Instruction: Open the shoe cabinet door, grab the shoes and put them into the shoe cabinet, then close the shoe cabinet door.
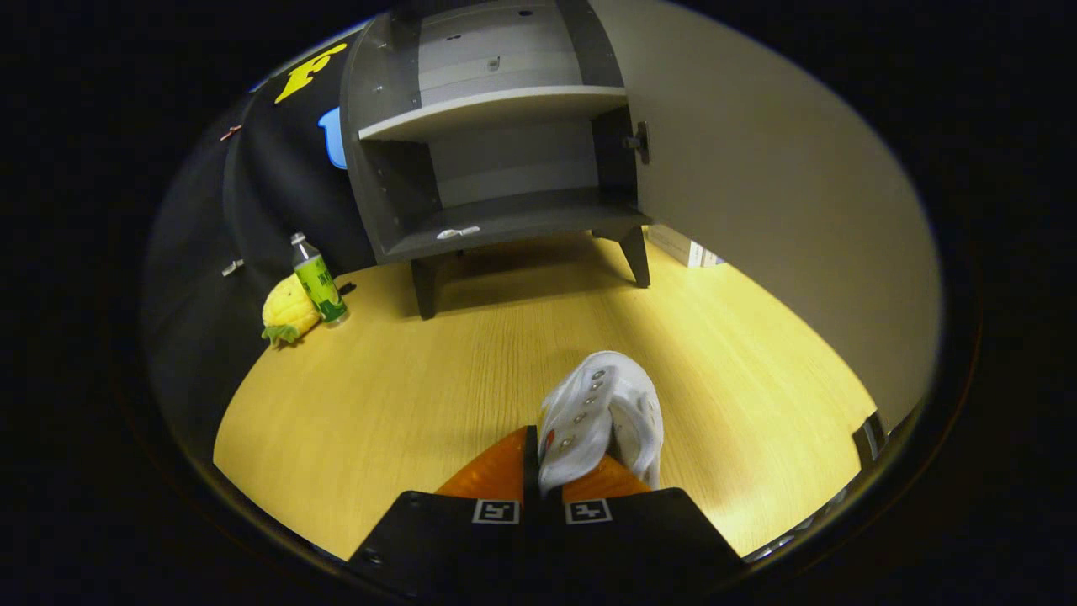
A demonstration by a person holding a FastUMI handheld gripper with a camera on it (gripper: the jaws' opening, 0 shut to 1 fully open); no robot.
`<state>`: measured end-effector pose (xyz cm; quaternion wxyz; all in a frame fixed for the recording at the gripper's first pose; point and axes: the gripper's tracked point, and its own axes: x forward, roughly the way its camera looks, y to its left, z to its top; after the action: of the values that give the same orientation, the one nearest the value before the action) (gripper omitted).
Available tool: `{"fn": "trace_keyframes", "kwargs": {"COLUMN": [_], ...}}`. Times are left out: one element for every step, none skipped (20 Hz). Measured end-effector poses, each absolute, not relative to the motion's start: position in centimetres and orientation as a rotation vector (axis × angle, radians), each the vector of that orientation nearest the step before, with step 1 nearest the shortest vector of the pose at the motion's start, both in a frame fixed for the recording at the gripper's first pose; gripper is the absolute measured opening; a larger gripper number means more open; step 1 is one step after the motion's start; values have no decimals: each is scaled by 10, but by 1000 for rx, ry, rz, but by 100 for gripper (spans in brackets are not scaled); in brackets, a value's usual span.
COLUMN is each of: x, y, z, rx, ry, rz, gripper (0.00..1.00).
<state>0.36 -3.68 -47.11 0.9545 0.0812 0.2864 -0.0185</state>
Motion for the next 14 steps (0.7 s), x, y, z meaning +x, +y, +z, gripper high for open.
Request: {"fn": "trace_keyframes", "kwargs": {"x": [2,0,0,1,2,5,8,11,16,21,27,32,38,44], "y": [-38,-38,-39,-38,-35,-32,-30,-27,-25,-22,-18,-16,-13,-10], "z": [-456,-437,-416,-396,-375,-354,-336,-316,-297,-279,-262,-245,-229,-214], "rx": [170,156,143,137,146,156,160,159,159,163,171,174,175,174], "ry": [568,549,526,512,500,488,476,459,442,422,406,388,374,360], "rz": [-40,-32,-26,-21,-17,-12,-7,-2,3,9,15,20,27,35], "gripper": [5,5,5,5,5,5,5,5,5,5,5,5,5,5]}}
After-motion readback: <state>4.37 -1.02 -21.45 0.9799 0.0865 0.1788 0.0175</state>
